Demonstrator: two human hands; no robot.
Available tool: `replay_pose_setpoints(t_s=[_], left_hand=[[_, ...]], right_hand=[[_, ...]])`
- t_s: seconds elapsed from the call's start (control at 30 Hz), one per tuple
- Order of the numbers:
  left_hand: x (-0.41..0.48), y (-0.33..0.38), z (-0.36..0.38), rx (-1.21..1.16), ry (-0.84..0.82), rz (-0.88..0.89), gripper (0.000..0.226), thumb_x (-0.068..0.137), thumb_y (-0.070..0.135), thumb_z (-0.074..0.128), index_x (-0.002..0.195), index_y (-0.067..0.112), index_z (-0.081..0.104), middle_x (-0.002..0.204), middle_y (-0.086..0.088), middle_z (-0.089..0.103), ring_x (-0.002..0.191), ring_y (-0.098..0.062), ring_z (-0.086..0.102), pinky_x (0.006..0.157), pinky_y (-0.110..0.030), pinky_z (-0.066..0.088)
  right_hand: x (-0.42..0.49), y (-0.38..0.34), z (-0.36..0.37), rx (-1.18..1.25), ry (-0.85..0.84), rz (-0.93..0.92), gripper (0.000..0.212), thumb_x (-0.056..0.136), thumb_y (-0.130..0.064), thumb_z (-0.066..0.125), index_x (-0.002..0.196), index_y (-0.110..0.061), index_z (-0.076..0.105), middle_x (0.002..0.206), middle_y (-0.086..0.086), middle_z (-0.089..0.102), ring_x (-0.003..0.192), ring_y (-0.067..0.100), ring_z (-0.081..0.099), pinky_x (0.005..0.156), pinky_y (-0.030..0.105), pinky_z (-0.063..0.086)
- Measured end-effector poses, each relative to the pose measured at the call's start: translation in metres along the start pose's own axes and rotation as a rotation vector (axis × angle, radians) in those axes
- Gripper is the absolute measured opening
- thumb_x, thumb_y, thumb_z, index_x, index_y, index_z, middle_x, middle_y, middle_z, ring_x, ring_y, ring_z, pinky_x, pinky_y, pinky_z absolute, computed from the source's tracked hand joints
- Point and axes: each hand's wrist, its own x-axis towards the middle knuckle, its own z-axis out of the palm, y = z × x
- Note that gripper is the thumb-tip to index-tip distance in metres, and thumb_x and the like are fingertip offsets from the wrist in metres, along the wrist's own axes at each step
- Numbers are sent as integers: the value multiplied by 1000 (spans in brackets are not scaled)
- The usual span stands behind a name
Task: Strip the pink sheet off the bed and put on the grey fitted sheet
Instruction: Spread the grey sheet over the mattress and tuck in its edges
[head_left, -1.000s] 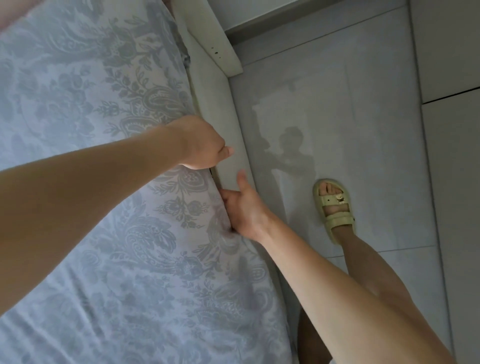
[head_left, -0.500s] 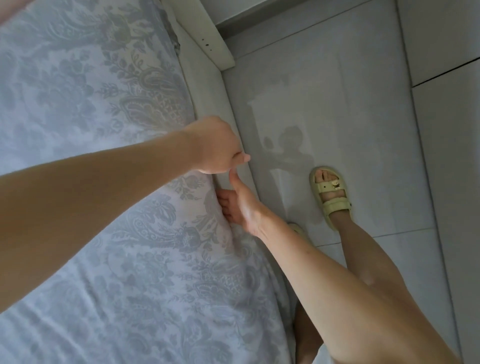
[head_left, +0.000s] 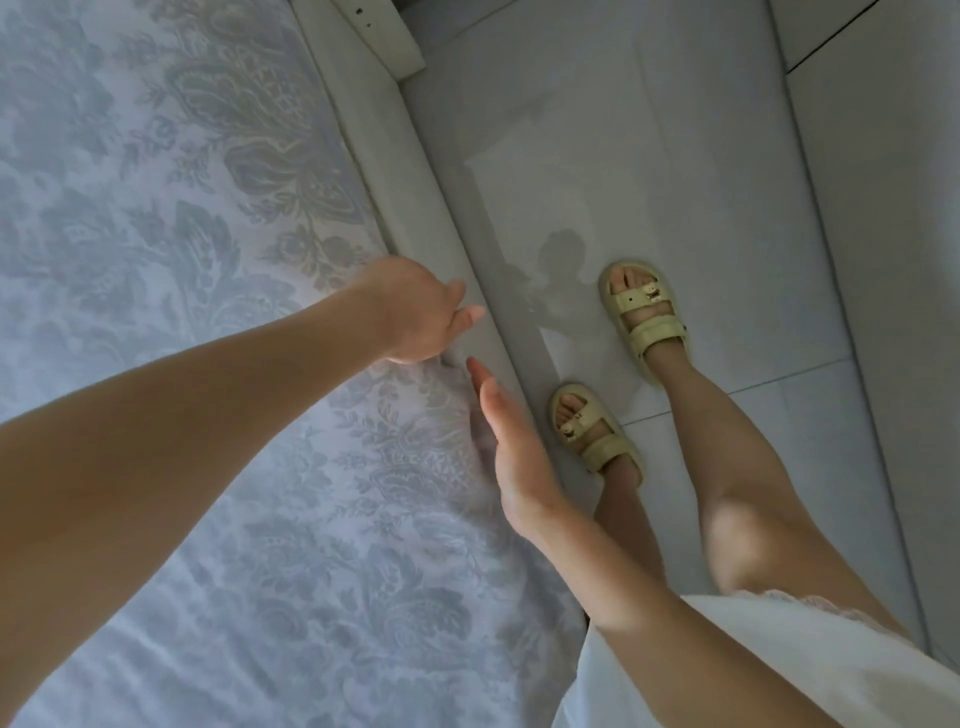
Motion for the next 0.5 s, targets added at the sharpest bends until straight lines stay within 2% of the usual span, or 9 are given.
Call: replay_pose_setpoints(t_s=[0.07, 0.1, 0.17, 0.23, 0.33, 0.4, 0.5], left_hand=[[-6, -1, 0, 5, 23, 9, 57, 96, 51, 7, 112, 10, 44, 73, -12, 52, 80, -32, 52, 72, -37, 40], [-9, -2, -1, 7, 18, 10, 57, 96, 51, 6, 109, 11, 43, 67, -9, 46, 74, -30, 48, 70, -36, 39], [-12, -3, -5, 3, 12, 8, 55, 97, 51, 6, 106, 12, 42, 61, -5, 37, 69, -25, 40, 68, -34, 36], [-12, -3, -6, -12, 11, 14, 53, 97, 50, 6, 105, 13, 43, 61, -3, 36, 69, -24, 38, 68, -34, 34], [-12, -3, -3, -30, 78, 70, 49, 96, 49, 5, 93, 17, 42, 62, -1, 40, 70, -23, 42, 71, -34, 37], [-17, -1, 2, -18, 126, 131, 55, 94, 49, 3, 82, 17, 46, 68, 0, 49, 76, -22, 49, 77, -36, 43], [-25, 13, 13, 8, 98, 187, 67, 96, 49, 5, 83, 18, 62, 83, -2, 64, 90, -22, 57, 85, -36, 45]], right_hand=[[-7, 10, 9, 9, -40, 5, 57, 96, -55, 36, 145, -27, 34, 147, -13, 40, 133, -1, 38, 114, 28, 28], [-8, 13, 11, 28, -58, 41, 58, 94, -60, 35, 142, -28, 40, 145, -9, 44, 132, 3, 41, 115, 33, 29], [2, 7, 11, 83, -118, 166, 56, 95, -61, 28, 131, -27, 53, 129, -2, 60, 120, 11, 56, 108, 38, 39], [21, -2, 7, 111, -181, 305, 68, 92, -67, 20, 132, -23, 54, 121, 1, 65, 110, 14, 62, 97, 34, 47], [42, -7, 1, 86, -218, 433, 80, 87, -76, 16, 133, -21, 53, 125, 7, 62, 114, 20, 59, 96, 36, 45], [47, -2, -2, 53, -209, 463, 83, 85, -78, 15, 132, -21, 54, 120, 6, 64, 110, 20, 59, 94, 36, 46], [36, 8, -19, 74, -184, 472, 90, 83, -80, 9, 136, -19, 50, 132, 10, 57, 121, 25, 54, 105, 42, 40]])
